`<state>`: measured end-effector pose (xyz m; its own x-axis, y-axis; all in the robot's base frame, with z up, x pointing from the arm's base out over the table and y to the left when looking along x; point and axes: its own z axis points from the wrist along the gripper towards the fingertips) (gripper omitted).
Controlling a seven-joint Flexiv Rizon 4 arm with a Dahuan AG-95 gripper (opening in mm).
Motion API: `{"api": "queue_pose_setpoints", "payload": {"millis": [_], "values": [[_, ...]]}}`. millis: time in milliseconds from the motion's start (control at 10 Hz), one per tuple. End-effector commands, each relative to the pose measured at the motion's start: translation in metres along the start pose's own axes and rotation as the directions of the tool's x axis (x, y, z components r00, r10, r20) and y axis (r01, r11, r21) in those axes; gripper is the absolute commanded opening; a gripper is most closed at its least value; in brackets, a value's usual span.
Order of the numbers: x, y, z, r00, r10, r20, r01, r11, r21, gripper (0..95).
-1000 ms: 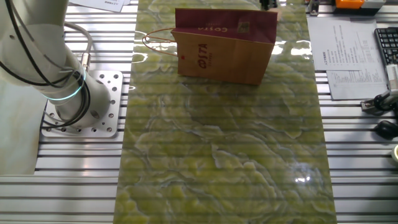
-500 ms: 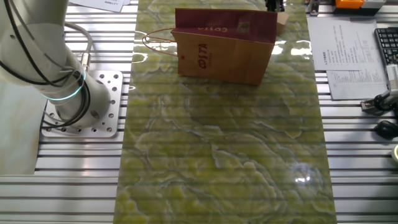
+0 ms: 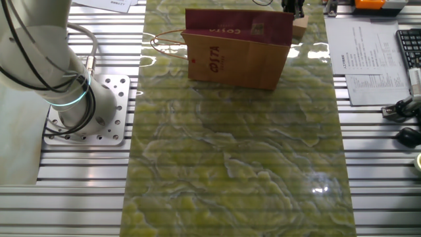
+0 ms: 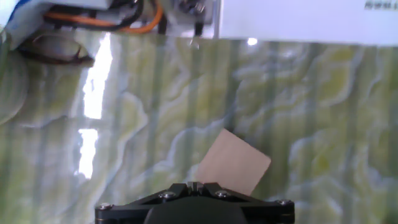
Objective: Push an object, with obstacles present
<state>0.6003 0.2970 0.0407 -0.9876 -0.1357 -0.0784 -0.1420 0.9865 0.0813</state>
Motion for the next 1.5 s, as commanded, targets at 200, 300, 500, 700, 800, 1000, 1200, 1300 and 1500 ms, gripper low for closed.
{"api": "queue_pose_setpoints", "payload": {"millis": [200, 300, 500, 700, 800, 1000, 1200, 1300, 1500], "values": [[-0.014, 0.033, -0.004, 0.994, 0.104, -0.017, -0.104, 0.994, -0.036, 0.0], [-0.018, 0.043, -0.006, 0.992, 0.122, -0.018, -0.122, 0.992, -0.034, 0.0], [-0.018, 0.041, -0.001, 0.993, 0.117, -0.007, -0.117, 0.992, -0.038, 0.0], [-0.017, 0.035, 0.008, 0.994, 0.111, 0.018, -0.11, 0.993, -0.032, 0.0], [-0.018, 0.032, 0.009, 0.994, 0.106, 0.026, -0.105, 0.994, -0.029, 0.0], [-0.018, 0.024, 0.01, 0.995, 0.088, 0.039, -0.087, 0.996, -0.015, 0.0], [-0.018, 0.008, 0.01, 0.997, 0.02, 0.073, -0.023, 0.999, 0.045, 0.0], [-0.018, 0.001, 0.01, 0.997, 0.002, 0.075, -0.007, 0.998, 0.066, 0.0], [-0.018, -0.009, 0.011, 0.997, -0.02, 0.077, 0.013, 0.996, 0.089, 0.0]]}}
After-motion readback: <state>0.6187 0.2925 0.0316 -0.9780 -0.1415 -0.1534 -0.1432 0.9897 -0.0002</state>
